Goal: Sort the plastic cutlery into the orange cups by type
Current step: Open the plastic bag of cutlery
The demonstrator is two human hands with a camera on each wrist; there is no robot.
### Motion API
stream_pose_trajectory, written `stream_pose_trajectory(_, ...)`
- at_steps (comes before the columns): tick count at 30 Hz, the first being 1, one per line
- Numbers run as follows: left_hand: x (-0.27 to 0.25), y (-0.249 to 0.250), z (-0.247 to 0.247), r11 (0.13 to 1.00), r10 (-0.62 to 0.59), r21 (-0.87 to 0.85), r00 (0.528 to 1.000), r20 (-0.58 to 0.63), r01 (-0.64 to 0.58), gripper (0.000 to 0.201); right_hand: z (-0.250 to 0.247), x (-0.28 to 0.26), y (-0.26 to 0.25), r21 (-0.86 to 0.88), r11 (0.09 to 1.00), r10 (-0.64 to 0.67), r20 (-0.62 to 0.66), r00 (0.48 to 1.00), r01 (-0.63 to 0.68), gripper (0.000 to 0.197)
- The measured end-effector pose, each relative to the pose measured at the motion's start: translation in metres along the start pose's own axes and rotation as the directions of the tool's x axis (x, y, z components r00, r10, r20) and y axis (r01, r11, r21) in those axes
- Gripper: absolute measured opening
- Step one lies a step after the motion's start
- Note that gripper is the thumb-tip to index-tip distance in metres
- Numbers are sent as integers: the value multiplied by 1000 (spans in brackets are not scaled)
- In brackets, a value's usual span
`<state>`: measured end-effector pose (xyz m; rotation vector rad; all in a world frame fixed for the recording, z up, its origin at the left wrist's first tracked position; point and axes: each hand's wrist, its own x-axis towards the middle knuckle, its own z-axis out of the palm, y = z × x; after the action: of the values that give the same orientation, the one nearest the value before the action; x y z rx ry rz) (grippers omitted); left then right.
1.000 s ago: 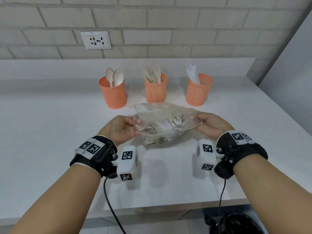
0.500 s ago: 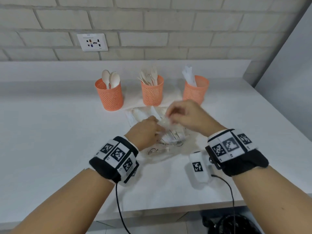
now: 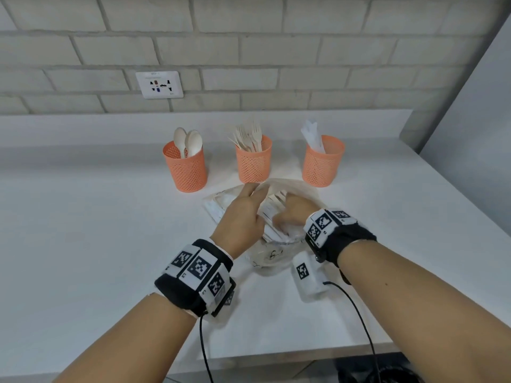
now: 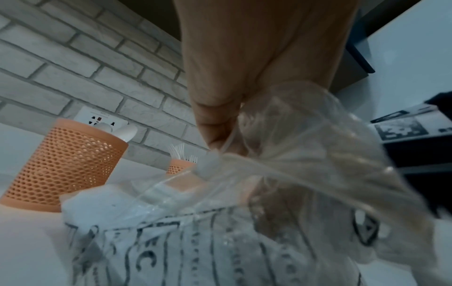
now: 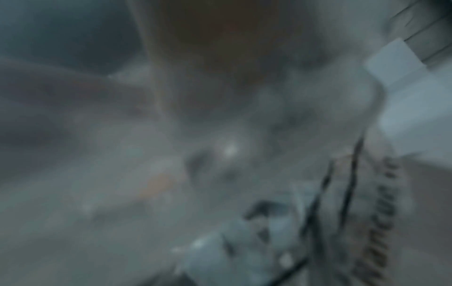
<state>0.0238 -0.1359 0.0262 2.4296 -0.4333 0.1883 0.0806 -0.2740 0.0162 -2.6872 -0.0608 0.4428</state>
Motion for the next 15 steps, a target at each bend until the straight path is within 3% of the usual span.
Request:
stream_pose_trajectory(3,-1,0,-1,1000,12,11,1000,3,-13,64,3,3,4,36,999,25,-12,1000,-25,21)
stream_pose_trajectory(7,-1,2,3,1000,16,-14,1000,9,-16,66,5,-1,0,-16,998,56,-63,996,-57,36)
stream_pose_trajectory(14,-4,5,1,999,14,-50,1000,-24,-15,67,5,-9,-25,-274,961,-24,-16,1000,19,23)
stream_pose_trajectory(15,-4,5,2,998,17,-60,1000,-17,-18,67,8,-8,-32,-401,916,-20,10,1000,22,24)
